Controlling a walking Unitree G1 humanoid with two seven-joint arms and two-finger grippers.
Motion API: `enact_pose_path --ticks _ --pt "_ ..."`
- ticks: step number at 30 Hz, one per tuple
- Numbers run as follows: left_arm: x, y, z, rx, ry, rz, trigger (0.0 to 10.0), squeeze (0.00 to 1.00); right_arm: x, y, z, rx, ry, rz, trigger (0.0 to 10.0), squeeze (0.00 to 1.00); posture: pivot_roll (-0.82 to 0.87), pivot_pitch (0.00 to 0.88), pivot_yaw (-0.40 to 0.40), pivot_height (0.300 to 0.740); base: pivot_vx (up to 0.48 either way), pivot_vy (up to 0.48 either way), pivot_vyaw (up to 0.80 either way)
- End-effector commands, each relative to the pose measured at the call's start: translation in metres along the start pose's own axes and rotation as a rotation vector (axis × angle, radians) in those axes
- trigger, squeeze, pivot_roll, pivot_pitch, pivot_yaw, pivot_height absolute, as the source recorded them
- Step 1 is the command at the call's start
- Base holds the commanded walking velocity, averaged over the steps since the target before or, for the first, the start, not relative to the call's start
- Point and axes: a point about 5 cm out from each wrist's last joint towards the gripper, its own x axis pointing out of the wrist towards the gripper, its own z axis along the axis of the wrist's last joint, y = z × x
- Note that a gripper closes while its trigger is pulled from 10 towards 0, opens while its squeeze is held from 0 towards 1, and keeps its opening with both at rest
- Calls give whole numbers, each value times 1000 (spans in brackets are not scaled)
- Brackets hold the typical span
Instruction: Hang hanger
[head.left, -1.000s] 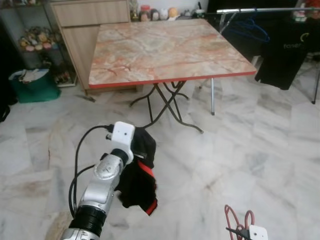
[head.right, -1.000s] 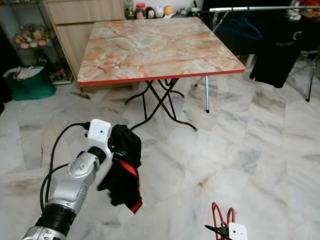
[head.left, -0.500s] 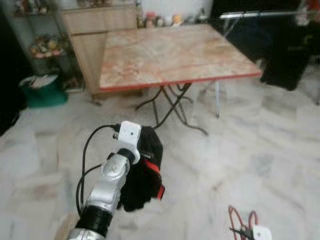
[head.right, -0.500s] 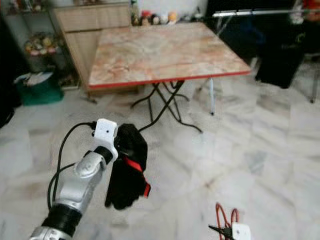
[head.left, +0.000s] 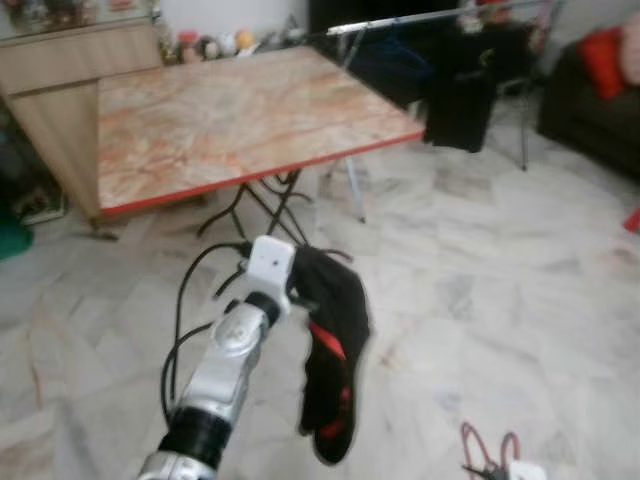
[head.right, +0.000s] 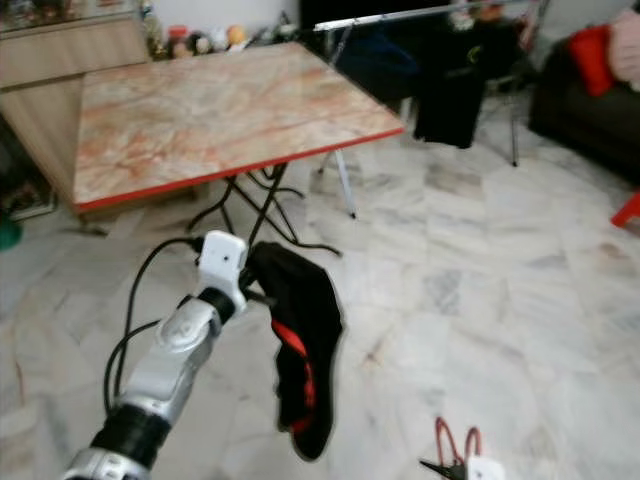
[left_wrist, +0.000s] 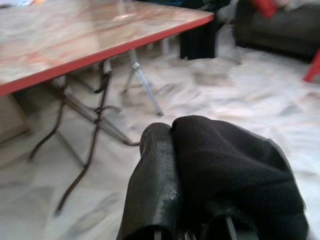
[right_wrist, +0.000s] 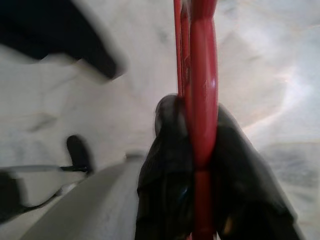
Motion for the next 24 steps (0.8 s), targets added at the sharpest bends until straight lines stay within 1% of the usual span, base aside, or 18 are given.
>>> enact_pose_path --ticks 1,7,11,21,24 --pt "6 -10 15 -7 -67 -27 10000 0 -3 -12 -4 1 12 -33 10000 0 -9 0 3 740 375 0 0" --pt "6 -11 15 -9 -68 -28 10000 0 -3 -12 -4 -2 13 -32 10000 0 -9 0 2 740 379 0 0" --pt "6 -11 15 -10 -69 -27 10000 0 -3 -12 -3 -33 8 -28 10000 0 -10 0 2 740 381 0 0" --pt "7 -12 15 -11 -70 -25 10000 0 -3 -12 -3 -30 10 -31 10000 0 -12 0 1 740 385 0 733" --pt "7 -11 15 -11 -72 -23 10000 0 -3 -12 -4 -11 11 -32 10000 0 -10 0 -2 740 384 0 0"
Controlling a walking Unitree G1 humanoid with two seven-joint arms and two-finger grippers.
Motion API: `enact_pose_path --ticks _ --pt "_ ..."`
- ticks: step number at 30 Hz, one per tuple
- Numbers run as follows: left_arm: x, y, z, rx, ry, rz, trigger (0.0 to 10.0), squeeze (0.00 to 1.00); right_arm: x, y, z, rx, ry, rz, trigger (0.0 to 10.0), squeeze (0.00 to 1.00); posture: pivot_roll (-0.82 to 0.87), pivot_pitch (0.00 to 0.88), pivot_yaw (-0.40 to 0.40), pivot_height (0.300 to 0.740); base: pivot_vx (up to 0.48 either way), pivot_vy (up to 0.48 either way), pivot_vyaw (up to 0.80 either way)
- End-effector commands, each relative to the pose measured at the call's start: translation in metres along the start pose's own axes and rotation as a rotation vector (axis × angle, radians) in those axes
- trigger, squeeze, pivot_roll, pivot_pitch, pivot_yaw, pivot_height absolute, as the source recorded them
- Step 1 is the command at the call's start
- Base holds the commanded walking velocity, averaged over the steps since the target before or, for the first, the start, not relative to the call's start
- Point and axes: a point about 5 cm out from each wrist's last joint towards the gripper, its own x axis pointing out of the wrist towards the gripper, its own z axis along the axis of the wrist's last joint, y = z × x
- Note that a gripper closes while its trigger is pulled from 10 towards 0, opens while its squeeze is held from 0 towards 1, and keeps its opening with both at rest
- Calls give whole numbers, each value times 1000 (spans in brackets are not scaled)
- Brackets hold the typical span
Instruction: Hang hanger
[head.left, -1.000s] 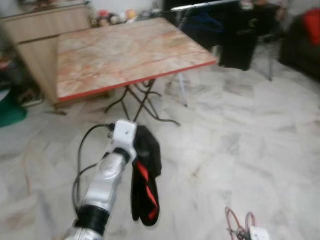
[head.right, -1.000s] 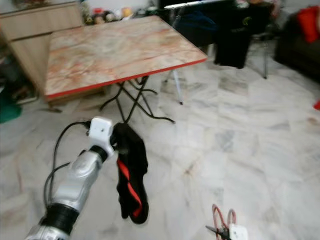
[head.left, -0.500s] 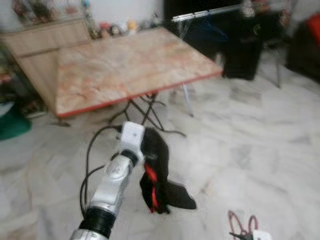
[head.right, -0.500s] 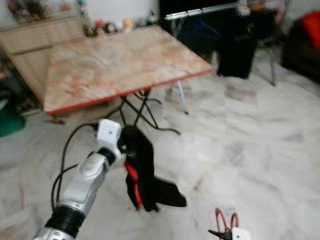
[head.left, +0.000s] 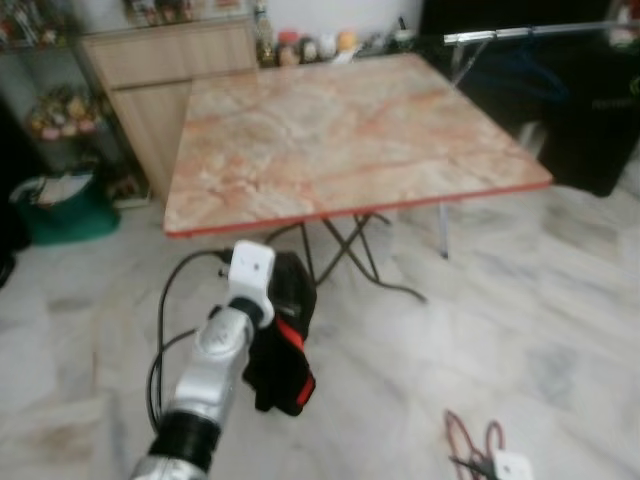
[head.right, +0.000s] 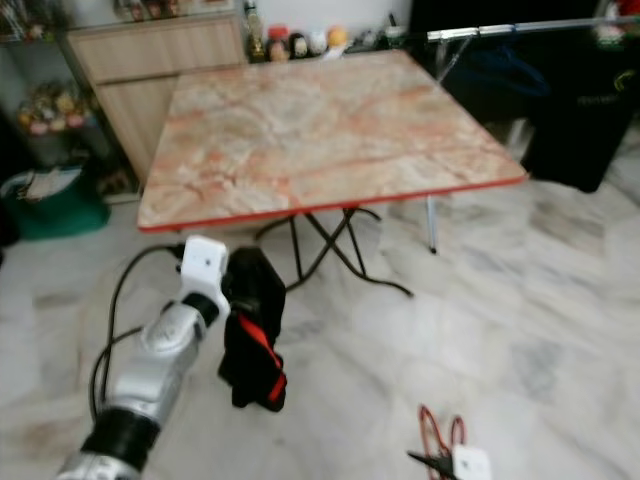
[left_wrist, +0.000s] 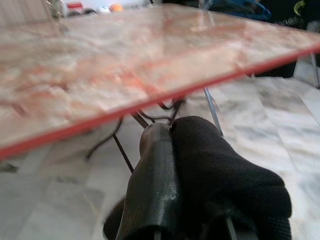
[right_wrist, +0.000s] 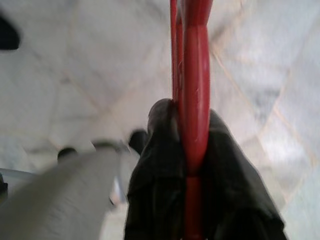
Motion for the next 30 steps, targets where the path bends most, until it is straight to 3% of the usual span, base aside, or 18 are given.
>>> enact_pose_path --ticks 1,8,10,11,13,15,16,17,18,19,22,24,28,30 --pt "2 8 12 21 -51 19 10000 0 1 7 2 16 -7 14 10000 0 -10 0 -2 740 382 0 0" --pt "5 11 23 36 -81 23 10000 0 2 7 2 15 -6 15 10000 0 -9 0 -5 740 385 0 0" --pt "17 19 55 60 -174 32 10000 0 2 7 2 -1 -2 18 10000 0 -6 0 -5 740 388 0 0" --pt "17 19 55 60 -174 32 10000 0 2 7 2 -1 -2 18 10000 0 -6 0 -5 740 394 0 0" --pt "26 25 76 69 -231 49 10000 0 2 7 2 1 -2 18 10000 0 -5 0 -5 740 396 0 0" --pt "38 32 113 69 -331 56 10000 0 2 7 2 2 -1 16 10000 0 -7 0 -4 740 394 0 0" --pt "40 32 119 68 -346 54 10000 0 2 7 2 2 -2 16 10000 0 -7 0 -4 740 394 0 0" --pt "46 30 138 69 -395 43 10000 0 2 7 2 4 -2 16 10000 0 -10 0 -2 740 401 0 0" --pt "46 30 138 69 -395 43 10000 0 2 7 2 4 -2 16 10000 0 -10 0 -2 740 401 0 0" --pt "52 28 160 81 -447 32 10000 0 2 7 3 6 -3 15 10000 0 -9 0 -2 740 412 0 0" --pt "57 25 177 88 -487 28 10000 0 2 7 3 6 -3 14 10000 0 -6 0 -3 740 414 0 0" --pt "65 23 206 89 -543 42 10000 0 2 7 3 6 -3 13 10000 0 -3 0 -3 740 431 0 0" --pt "72 24 222 70 -564 66 10000 0 2 7 3 8 -4 11 10000 0 -5 0 0 740 434 0 0" --pt "75 22 219 62 -544 73 10000 0 2 7 3 13 -5 10 10000 0 -13 0 7 740 433 0 0"
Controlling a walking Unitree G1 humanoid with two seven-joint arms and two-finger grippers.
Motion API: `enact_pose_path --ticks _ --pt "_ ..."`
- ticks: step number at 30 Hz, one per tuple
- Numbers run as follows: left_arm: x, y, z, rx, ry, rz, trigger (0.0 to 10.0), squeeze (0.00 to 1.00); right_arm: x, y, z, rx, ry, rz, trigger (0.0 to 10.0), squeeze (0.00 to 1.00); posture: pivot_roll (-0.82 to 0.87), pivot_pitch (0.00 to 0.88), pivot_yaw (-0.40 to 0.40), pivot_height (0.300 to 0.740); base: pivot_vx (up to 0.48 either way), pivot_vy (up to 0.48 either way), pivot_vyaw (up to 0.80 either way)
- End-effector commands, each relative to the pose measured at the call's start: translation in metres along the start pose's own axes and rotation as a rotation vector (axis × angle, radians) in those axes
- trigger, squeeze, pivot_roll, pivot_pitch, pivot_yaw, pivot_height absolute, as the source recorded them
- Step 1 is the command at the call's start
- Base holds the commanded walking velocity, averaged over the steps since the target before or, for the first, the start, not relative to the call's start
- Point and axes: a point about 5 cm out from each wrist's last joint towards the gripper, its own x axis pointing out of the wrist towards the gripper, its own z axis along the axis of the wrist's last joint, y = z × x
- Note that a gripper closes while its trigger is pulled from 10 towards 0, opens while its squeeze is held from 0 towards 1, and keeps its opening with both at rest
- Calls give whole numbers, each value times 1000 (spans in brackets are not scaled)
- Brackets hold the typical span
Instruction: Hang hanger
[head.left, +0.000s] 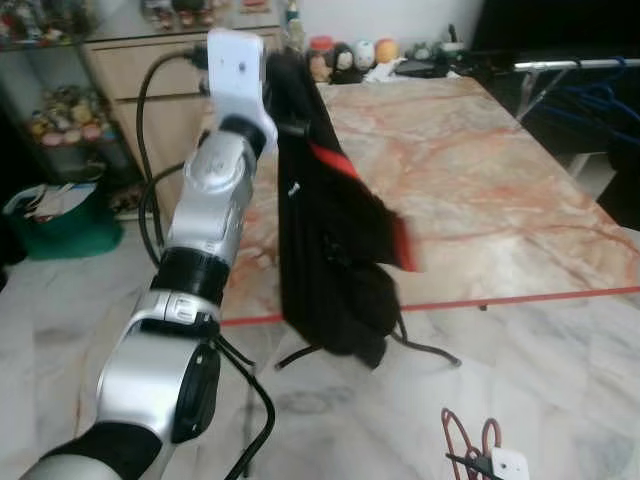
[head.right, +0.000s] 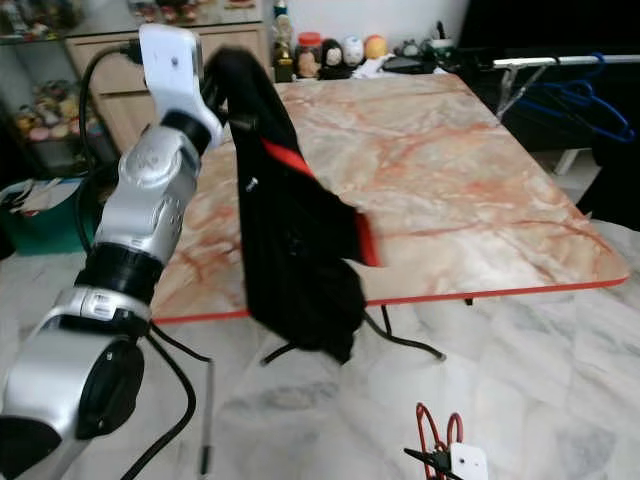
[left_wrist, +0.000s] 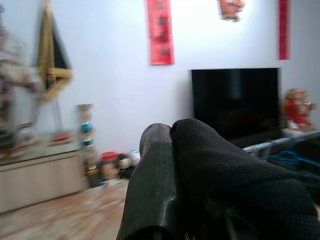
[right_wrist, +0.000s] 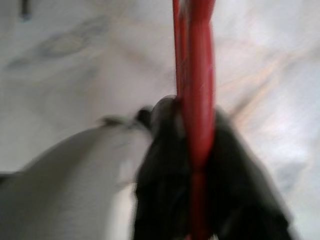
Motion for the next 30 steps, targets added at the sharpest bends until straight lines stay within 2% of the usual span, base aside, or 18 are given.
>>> enact_pose_path --ticks 1,2,3,4,6,7,8,9,11,12,14,21,22,23,30 --pt "1 2 5 11 -23 9 10000 0 1 2 3 15 -11 -2 10000 0 -13 0 7 740 435 0 0" --pt "0 1 1 8 -13 4 10000 0 1 2 3 16 -11 -3 10000 0 -13 0 7 740 435 0 0" --pt "-7 0 -11 -10 29 -6 10000 0 1 2 2 14 -9 -3 10000 0 -13 0 7 740 409 0 0" --pt "-7 0 -11 -10 29 -6 10000 0 1 2 2 14 -9 -3 10000 0 -13 0 7 740 409 0 0" --pt "-21 -4 -29 -40 85 -40 10000 0 1 2 1 10 -5 -2 10000 0 -8 0 7 740 0 0 0" --pt "-21 -4 -29 -40 85 -40 10000 0 1 2 1 10 -5 -2 10000 0 -8 0 7 740 0 0 0" --pt "-34 -6 -43 -59 131 -54 10000 0 0 1 1 8 -3 -2 10000 0 -7 0 7 740 0 0 0" --pt "-40 -6 -49 -68 153 -56 10000 0 0 1 1 8 -2 -2 10000 0 -7 0 7 740 0 0 0" --pt "-63 -8 -69 -93 232 -56 10000 0 0 1 0 4 2 -2 10000 0 -4 0 5 740 0 0 0" --pt "-69 -8 -73 -97 255 -56 10000 0 0 1 0 2 4 -2 10000 0 -3 0 4 740 0 0 0" --pt "-95 -14 -90 -91 342 -92 10000 0 0 0 0 -7 9 -3 10000 0 2 0 3 740 0 0 0" --pt "-134 -33 -105 -102 468 -205 10000 0 0 0 -1 -17 12 -1 10000 0 2 0 5 740 0 0 0" --pt "-134 -33 -105 -102 468 -205 10000 0 0 0 -1 -17 12 -1 10000 0 2 0 5 740 0 0 0" --pt "-145 -38 -108 -114 502 -235 10000 0 0 0 -1 -19 13 -1 10000 0 -2 0 9 740 0 0 0" --pt "-161 -52 -115 -108 579 -313 10000 0 0 0 -2 -29 19 -1 10000 0 -4 0 11 740 0 0 0"
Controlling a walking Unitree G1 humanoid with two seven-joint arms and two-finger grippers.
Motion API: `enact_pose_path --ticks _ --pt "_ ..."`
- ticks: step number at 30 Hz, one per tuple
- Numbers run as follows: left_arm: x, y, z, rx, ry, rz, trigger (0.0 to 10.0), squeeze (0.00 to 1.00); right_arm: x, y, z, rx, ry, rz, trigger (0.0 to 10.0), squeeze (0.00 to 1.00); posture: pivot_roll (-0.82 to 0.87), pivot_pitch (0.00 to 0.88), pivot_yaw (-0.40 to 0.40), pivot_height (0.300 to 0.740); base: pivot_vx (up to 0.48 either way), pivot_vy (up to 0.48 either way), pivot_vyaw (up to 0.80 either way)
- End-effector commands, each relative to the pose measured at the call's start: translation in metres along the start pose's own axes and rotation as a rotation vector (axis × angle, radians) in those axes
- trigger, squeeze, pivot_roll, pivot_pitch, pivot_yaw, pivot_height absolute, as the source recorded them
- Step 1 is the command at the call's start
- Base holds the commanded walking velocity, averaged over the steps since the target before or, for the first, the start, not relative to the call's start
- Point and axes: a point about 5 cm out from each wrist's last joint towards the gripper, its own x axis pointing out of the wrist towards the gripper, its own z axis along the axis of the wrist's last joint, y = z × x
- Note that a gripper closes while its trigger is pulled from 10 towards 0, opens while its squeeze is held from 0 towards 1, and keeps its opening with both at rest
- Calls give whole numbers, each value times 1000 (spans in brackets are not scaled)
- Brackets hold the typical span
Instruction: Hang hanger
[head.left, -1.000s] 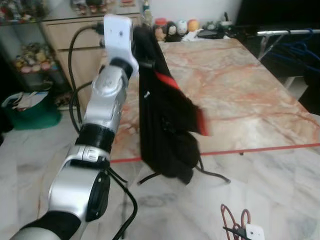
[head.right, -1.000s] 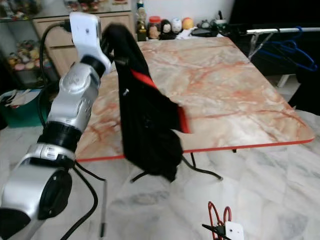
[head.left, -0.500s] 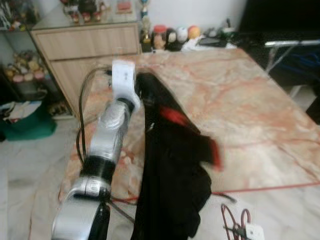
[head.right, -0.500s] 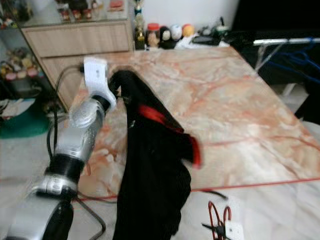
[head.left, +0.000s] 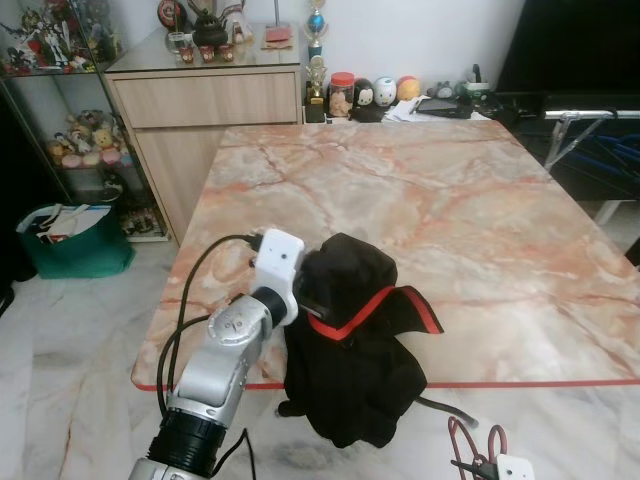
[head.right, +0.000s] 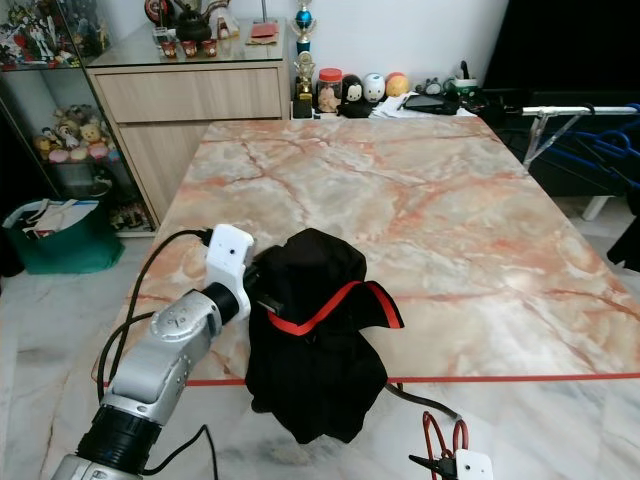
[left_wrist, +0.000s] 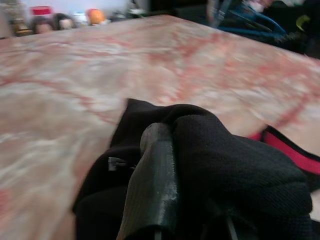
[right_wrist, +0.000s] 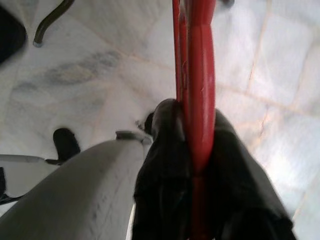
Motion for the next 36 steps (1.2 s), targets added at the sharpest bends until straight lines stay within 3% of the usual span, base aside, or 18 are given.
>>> enact_pose_path --ticks 1,6,14,15,16,17,26,36 --pt "0 -6 -2 18 23 -28 10000 0 0 -1 1 -10 3 -1 10000 0 -4 0 11 740 0 0 0" --pt "1 -13 -5 23 54 -58 10000 0 0 -1 0 -13 3 -1 10000 0 -7 0 11 740 0 0 0" --pt "-5 -12 -20 12 104 -37 10000 0 0 -2 1 -12 4 -2 10000 0 -5 0 8 740 0 0 0" --pt "-6 -11 -20 13 107 -32 10000 812 0 -2 1 -12 5 -2 10000 0 -2 0 7 740 0 0 0" --pt "-6 -11 -21 13 109 -29 10000 812 0 -2 1 -13 5 -2 10000 0 -2 0 7 740 0 0 0" --pt "-7 -10 -21 12 112 -22 10000 1000 0 -2 1 -12 4 -2 10000 0 -2 0 6 740 0 0 0" --pt "-13 -6 -19 24 108 -40 10000 1000 0 -2 1 -15 4 -1 10000 0 3 0 5 740 0 0 0" --pt "-39 6 -22 63 135 -130 10000 1000 0 -2 1 -14 5 1 10000 0 9 0 6 740 0 0 0"
